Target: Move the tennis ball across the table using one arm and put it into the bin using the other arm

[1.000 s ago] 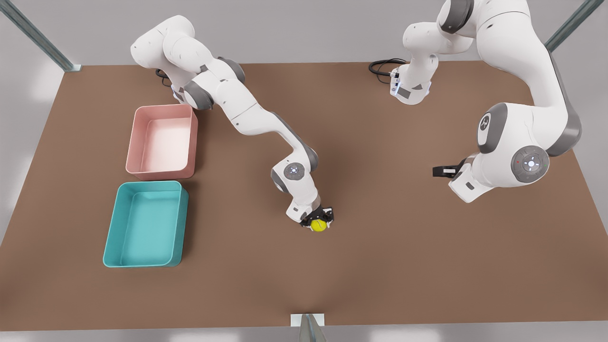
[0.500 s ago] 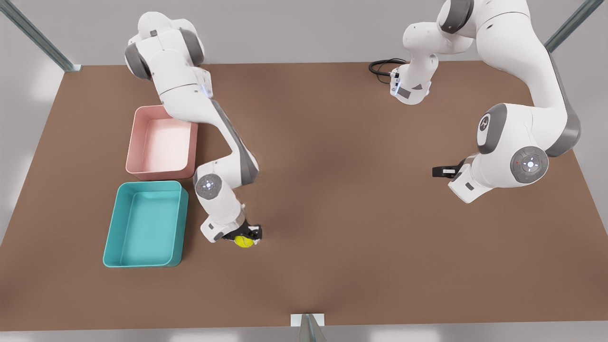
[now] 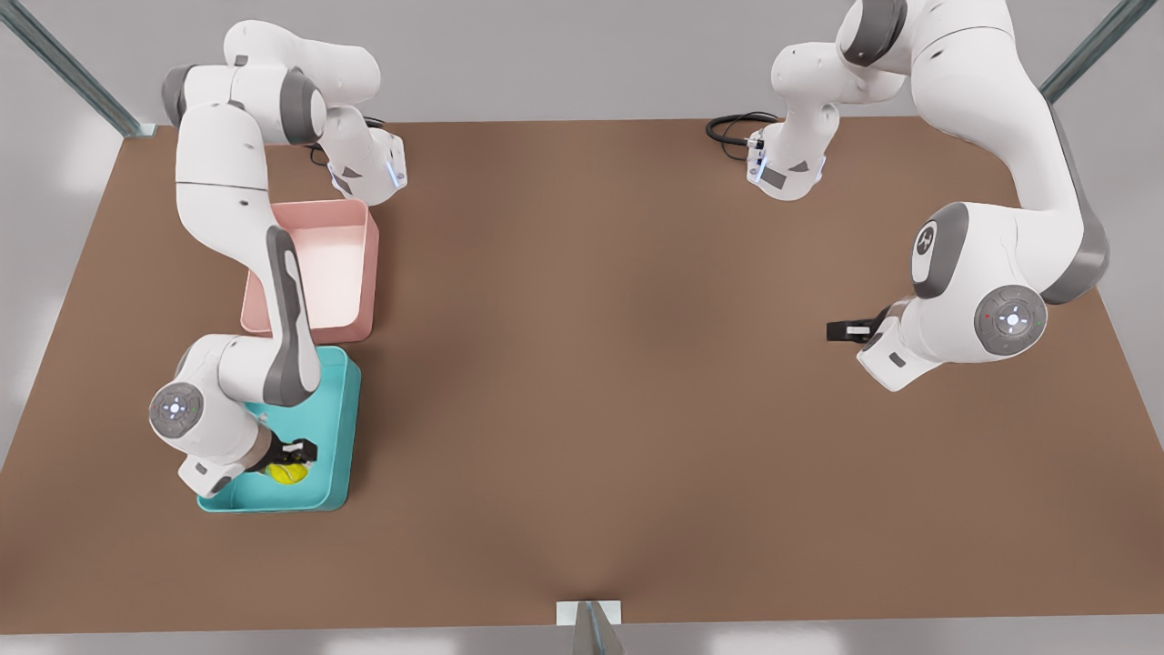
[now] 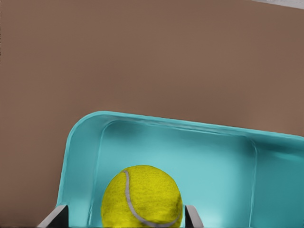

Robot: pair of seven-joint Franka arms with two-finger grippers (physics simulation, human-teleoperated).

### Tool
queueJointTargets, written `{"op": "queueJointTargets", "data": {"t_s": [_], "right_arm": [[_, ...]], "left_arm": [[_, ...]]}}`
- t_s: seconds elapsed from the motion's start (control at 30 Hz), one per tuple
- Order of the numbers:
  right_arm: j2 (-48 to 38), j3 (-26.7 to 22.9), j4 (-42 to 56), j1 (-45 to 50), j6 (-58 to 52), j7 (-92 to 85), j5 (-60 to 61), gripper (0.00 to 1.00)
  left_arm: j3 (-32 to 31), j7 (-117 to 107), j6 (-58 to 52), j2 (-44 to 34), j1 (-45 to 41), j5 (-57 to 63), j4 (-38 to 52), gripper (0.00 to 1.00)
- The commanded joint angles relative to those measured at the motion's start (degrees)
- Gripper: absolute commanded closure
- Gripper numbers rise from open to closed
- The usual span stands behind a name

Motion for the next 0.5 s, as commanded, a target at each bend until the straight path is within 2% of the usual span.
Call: {"op": "queueJointTargets", "data": {"t_s": [0.0,0.07,0.1,0.13,0.17,0.2,0.3,0.47], "right_arm": [[0.24,0.05,0.03,-0.05,-1.91,-29.56,0.31,0.00],[0.33,0.49,0.64,0.48,-2.35,-25.01,1.36,0.00],[0.33,1.10,1.96,3.11,-5.69,-5.25,2.33,0.00],[2.08,0.75,9.15,6.37,-16.82,13.14,1.19,0.00],[5.87,0.49,25.42,7.34,-34.51,17.73,0.84,0.00],[2.27,0.66,25.17,7.51,-36.37,16.68,1.54,0.00],[-17.33,0.31,8.92,6.46,-37.42,15.18,-2.15,0.00],[-33.06,-1.88,-8.49,6.46,-31.63,18.43,-4.26,0.00]], "left_arm": [[-0.02,-0.11,-0.05,-0.07,0.00,0.03,0.02,0.00],[-0.02,-0.11,-0.05,-0.07,0.00,0.03,0.02,0.00],[-0.02,-0.11,-0.05,-0.07,0.00,0.03,0.02,0.00],[-0.02,-0.11,-0.05,-0.07,0.00,0.03,0.02,0.00],[-0.02,-0.11,-0.05,-0.07,0.00,0.03,0.02,0.00],[0.07,-0.11,-0.05,-0.07,0.00,0.03,0.02,0.00],[-0.02,-0.11,-0.05,-0.07,0.00,0.03,0.02,0.00],[-0.02,-0.11,-0.05,0.01,0.00,0.03,0.02,0.00]]}}
